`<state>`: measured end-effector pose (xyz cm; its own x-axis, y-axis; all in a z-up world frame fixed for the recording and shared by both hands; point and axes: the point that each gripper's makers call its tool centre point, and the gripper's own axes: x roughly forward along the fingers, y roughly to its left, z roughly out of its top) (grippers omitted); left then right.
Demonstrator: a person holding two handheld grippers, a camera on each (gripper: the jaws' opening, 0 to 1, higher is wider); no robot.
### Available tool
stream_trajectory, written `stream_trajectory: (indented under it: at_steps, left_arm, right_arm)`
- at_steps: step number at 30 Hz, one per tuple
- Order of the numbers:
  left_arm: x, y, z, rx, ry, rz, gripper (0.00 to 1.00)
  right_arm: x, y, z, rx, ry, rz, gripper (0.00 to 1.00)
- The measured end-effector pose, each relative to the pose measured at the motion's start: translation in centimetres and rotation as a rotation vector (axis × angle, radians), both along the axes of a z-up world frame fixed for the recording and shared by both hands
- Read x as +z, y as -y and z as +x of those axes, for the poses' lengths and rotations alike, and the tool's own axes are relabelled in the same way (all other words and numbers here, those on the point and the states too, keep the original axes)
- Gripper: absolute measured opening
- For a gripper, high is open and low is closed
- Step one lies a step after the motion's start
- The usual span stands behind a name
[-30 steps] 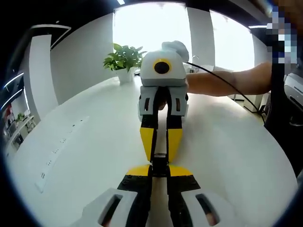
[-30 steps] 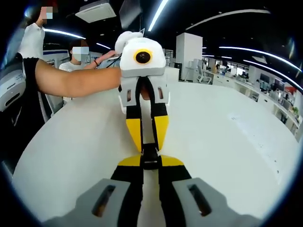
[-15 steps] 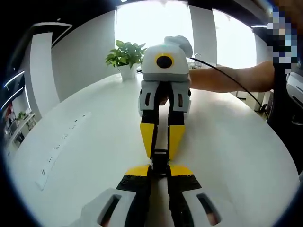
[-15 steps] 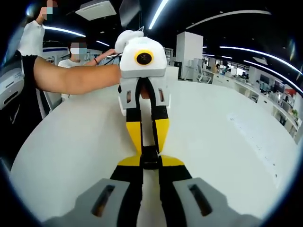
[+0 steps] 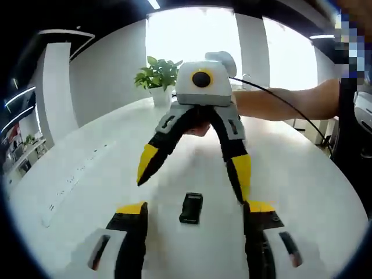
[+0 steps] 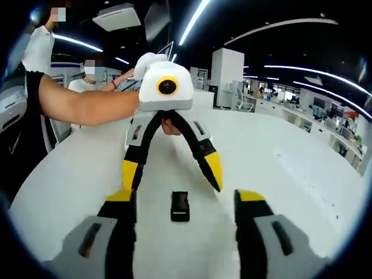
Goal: Snap the two parts of the plastic buckle together until the buckle closes and remains connected.
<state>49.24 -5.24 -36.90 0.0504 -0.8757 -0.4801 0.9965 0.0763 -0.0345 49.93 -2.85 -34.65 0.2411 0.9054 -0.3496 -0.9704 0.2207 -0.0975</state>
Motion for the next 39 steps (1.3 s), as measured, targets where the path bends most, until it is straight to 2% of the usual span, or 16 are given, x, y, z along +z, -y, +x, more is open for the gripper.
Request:
stream_trajectory:
  at_steps: [9,13,14,16,17,18,19,20,21,23,25,26,28,30,34,39]
  left_arm:
    - [0.6,-2.0,0.0,0.063,0.003,-0.034,1.0]
    - [1.2,-3.1,0.6,0.161,0.003,-0.097,1.0]
    - [0.8,-3.9,1.3,0.217,0.035,-0.068,1.0]
    - [0.8,-4.5,2.1,0.293,0.082,-0.071,1.0]
    - [0.4,-5.5,3.0,0.388,0.098,-0.045,1.0]
    - [0.7,-6.1,3.7,0.447,0.143,-0.056,1.0]
    - [1.2,-7.2,4.7,0.558,0.177,-0.067,1.0]
    - [2.1,-8.0,5.5,0.678,0.169,-0.13,1.0]
    - [2.6,-8.9,5.7,0.771,0.131,-0.177,1.0]
    - [4.6,-10.1,5.0,0.869,0.041,-0.313,1.0]
    - [5.5,-11.3,4.3,0.939,-0.013,-0.371,1.0]
    - [5.6,-12.1,3.6,0.952,0.013,-0.336,1.0]
    - [6.1,-14.1,2.6,1.008,0.123,-0.244,1.0]
    - [6.6,-15.6,1.7,1.054,0.184,-0.213,1.0]
    - [7.2,-16.1,-0.7,1.047,0.144,-0.263,1.0]
    - [7.4,-17.2,-2.6,1.071,0.146,-0.307,1.0]
  right_arm:
    - [0.7,0.7,-0.4,-0.044,0.015,0.003,0.99]
    - [0.4,1.4,-0.6,-0.107,0.036,0.001,0.8]
    - [0.4,1.7,-0.4,-0.138,0.056,0.02,0.81]
    - [-0.3,2.4,-0.1,-0.213,0.07,0.023,0.93]
    - [-0.5,3.5,0.9,-0.307,0.112,0.006,0.96]
    - [-0.8,4.8,1.7,-0.384,0.153,-0.055,0.9]
    - [-0.2,5.2,2.0,-0.43,0.161,-0.022,0.83]
    - [0.9,5.5,2.4,-0.499,0.125,0.07,0.81]
    - [2.0,5.9,2.7,-0.562,0.071,0.165,0.87]
    - [3.3,6.2,2.6,-0.62,-0.001,0.282,0.99]
    - [3.0,7.3,2.3,-0.704,-0.007,0.26,0.95]
    - [3.3,7.7,2.2,-0.727,0.013,0.27,0.94]
    - [3.1,9.7,1.5,-0.848,0.027,0.251,0.87]
    - [4.2,10.5,0.4,-0.912,0.012,0.362,0.88]
    - [5.2,11.0,-1.7,-0.934,0.11,0.321,0.99]
    - [5.7,11.5,-3.7,-0.939,0.153,0.294,0.97]
